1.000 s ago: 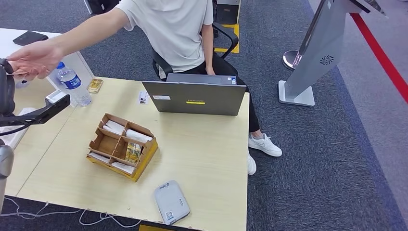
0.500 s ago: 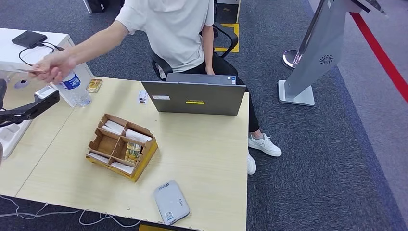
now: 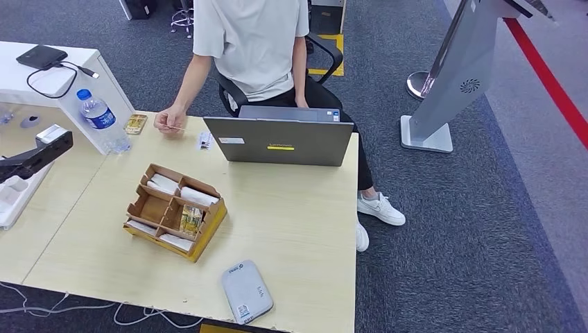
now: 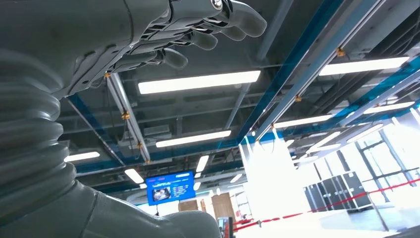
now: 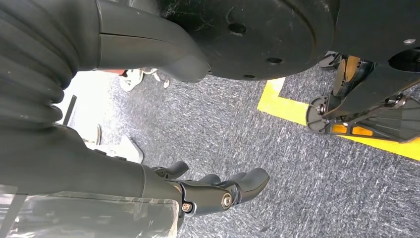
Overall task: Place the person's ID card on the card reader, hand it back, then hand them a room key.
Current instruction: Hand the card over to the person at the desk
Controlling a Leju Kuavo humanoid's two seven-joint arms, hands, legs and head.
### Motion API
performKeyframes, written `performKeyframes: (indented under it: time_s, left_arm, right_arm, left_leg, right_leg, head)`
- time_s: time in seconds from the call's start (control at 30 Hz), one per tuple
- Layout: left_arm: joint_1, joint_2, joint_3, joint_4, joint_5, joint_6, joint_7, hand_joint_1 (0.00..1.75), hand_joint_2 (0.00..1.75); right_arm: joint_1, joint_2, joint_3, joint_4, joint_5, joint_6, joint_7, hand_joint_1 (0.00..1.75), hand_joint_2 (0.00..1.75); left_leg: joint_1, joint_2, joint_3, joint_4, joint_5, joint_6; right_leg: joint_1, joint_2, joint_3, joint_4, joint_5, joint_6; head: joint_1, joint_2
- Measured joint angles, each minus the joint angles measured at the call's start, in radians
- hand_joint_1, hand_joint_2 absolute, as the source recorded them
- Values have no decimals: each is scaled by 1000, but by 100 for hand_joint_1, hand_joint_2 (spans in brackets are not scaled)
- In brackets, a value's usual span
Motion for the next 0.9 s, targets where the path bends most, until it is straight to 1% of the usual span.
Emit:
performKeyframes:
  time_s: [0.07, 0.13, 0.2, 0.3, 0.4, 0.47, 0.53, 0.6, 0.7, 0.8, 0.9]
  left_arm:
    - [20, 13, 23, 6, 16, 5, 10, 0, 175]
    - [51, 38, 58, 15, 42, 16, 25, 0, 175]
    - [96, 73, 115, 30, 73, 42, 33, 0, 175]
    - [153, 115, 206, 57, 93, 77, 19, 0, 175]
    - [184, 136, 256, 70, 90, 82, 14, 0, 175]
    - [208, 151, 285, 77, 97, 76, 30, 0, 175]
    - [262, 177, 341, 87, 139, 80, 45, 0, 175]
    - [349, 201, 444, 105, 217, 106, 29, 0, 175]
    - [494, 209, 663, 158, 305, 154, -57, 0, 175]
    - [596, 193, 899, 236, 284, 166, -158, 0, 175]
    - [644, 148, 1148, 322, 236, 147, -219, 0, 175]
  right_arm:
    - [0, 0, 0, 0, -1, 0, 0, 0, 175]
    - [0, 0, 0, 0, -2, 0, 0, 0, 175]
    - [0, 0, 0, 0, -2, 0, 0, 0, 175]
    - [2, 0, 0, 0, -2, 0, 0, 0, 175]
    - [0, 0, 0, 0, -2, 0, 2, 0, 175]
    - [0, 0, 0, 0, -2, 0, 4, 0, 175]
    - [0, 0, 0, 0, -2, -1, 4, 0, 175]
    - [1, 0, 0, 0, -4, -1, 4, 0, 175]
    - [6, 0, 0, 0, -6, 0, 4, 0, 175]
    - [13, 0, 0, 0, -5, 1, 4, 0, 175]
    - [17, 0, 0, 0, -4, 3, -4, 0, 175]
  left_leg:
    - [0, 0, 0, 0, 0, 0]
    - [0, 1, 0, -1, 0, 0]
    - [0, 5, 0, -2, 0, 0]
    - [0, 7, 0, -2, 0, -1]
    - [0, 3, -2, -2, 0, -1]
    - [0, 4, -2, -2, 0, -1]
    - [0, 8, -1, -3, -1, -2]
    - [0, 15, 1, -4, -2, -3]
    - [0, 19, 2, -4, -4, -4]
    - [1, 18, 0, -5, -4, -5]
    - [1, 16, 0, -5, -5, -5]
  right_leg:
    - [0, 0, 0, 0, 0, 0]
    - [0, 1, 0, 0, 0, 0]
    - [0, 5, -2, 1, 0, 0]
    - [0, 6, -4, 1, 0, 0]
    - [0, 2, -3, 1, -1, -1]
    - [0, 3, -2, 1, 0, -1]
    - [0, 7, -2, 1, 0, -1]
    - [-1, 14, -3, 1, 0, -2]
    - [-1, 20, -5, 1, -1, -3]
    - [-1, 18, -5, 0, -2, -4]
    - [0, 17, -5, 0, -3, -4]
  head:
    - [0, 0]
    - [0, 0]
    - [0, 0]
    - [-1, 0]
    - [-1, 0]
    - [0, 0]
    - [1, 0]
    - [1, 0]
    - [-1, 0]
    - [0, 0]
    - [-1, 0]
